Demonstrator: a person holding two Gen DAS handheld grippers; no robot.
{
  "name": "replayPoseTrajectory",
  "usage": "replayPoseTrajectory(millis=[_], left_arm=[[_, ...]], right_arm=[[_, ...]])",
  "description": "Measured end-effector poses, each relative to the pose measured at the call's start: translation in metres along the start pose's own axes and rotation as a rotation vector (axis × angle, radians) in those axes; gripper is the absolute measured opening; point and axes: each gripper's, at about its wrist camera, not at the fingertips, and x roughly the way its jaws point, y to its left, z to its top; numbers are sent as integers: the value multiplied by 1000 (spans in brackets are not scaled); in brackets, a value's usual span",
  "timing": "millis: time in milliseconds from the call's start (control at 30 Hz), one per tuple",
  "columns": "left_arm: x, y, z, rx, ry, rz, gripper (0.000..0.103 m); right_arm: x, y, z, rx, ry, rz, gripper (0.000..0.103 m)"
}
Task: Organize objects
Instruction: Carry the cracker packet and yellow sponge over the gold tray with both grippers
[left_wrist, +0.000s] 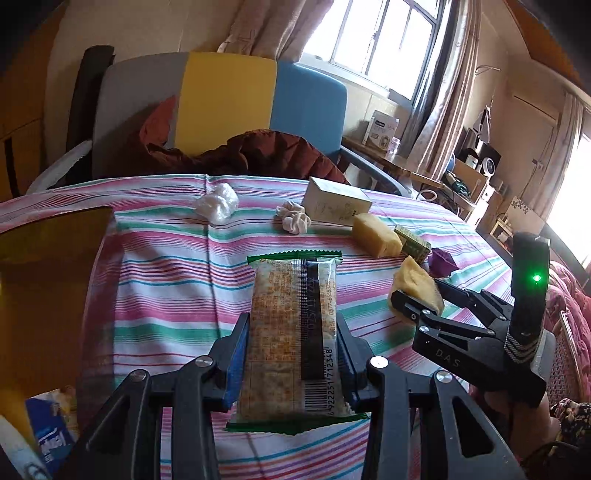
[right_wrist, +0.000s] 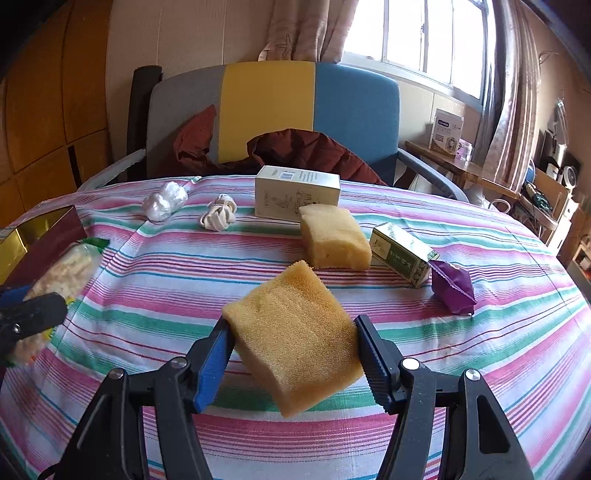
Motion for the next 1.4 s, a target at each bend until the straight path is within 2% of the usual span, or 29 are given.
replayPoseTrajectory(millis=[267,400,600,833,967,1200,1400], left_arm=[[-44,56,9,-147,-70,65,42],[-59,85,11,-180,-88,144,42],[-64,136,4,-265,-36,238,42],[-62,182,-8,-349,42,317,42],[-62,194,-11,-383,54,307,42],[-65,190,-16,-385,56,321,47],[-87,196,-29,-469,-17,284,49]], right_arm=[[1,15,-3,-46,20,-4,66],[0,23,-4,-78,23,-8,66],[-6,29,0,-75,32,2,66],[-23,56,11,-34,18,84,66],[-36,81,19,-56,6,150,66],[-59,122,32,-96,-24,259,66],[-69,151,35,-141,-21,327,66]])
